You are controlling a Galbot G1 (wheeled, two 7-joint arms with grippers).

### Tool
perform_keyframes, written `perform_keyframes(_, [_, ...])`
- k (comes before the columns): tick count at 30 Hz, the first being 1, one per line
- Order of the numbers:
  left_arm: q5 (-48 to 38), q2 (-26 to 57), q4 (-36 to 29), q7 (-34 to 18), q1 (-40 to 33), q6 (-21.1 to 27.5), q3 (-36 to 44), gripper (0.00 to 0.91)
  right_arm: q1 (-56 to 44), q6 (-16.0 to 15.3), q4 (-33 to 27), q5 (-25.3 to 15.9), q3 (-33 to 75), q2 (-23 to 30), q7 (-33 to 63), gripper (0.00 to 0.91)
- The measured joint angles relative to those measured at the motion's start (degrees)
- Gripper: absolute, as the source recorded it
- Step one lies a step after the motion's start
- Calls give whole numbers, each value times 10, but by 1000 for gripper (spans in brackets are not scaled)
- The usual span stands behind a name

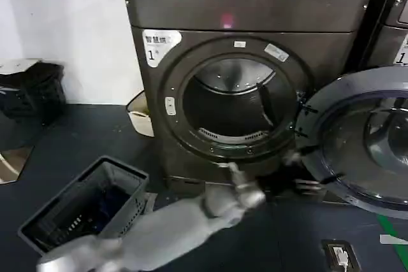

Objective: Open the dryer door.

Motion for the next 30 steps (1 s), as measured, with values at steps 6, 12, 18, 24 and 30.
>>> perform_keyframes(6, [12, 139, -115, -18, 15, 37, -19, 907, 5, -18, 17, -20, 12, 4, 3, 907])
perform_keyframes(12, [32, 260, -185, -42, 58, 153, -83, 907, 14, -35, 27, -31, 21, 0, 11, 907])
perform_keyframes(18, [4, 364, -244, -32, 107, 227, -133, 907, 28, -41, 35, -37, 31, -6, 12, 907])
perform_keyframes(24, [24, 475, -272, -8, 168, 267, -200, 907, 36, -35, 36, -60, 49, -15, 8, 907])
perform_keyframes(30, [57, 578, -289, 8, 230, 292, -253, 907, 44, -34, 40, -70, 53, -15, -9, 907])
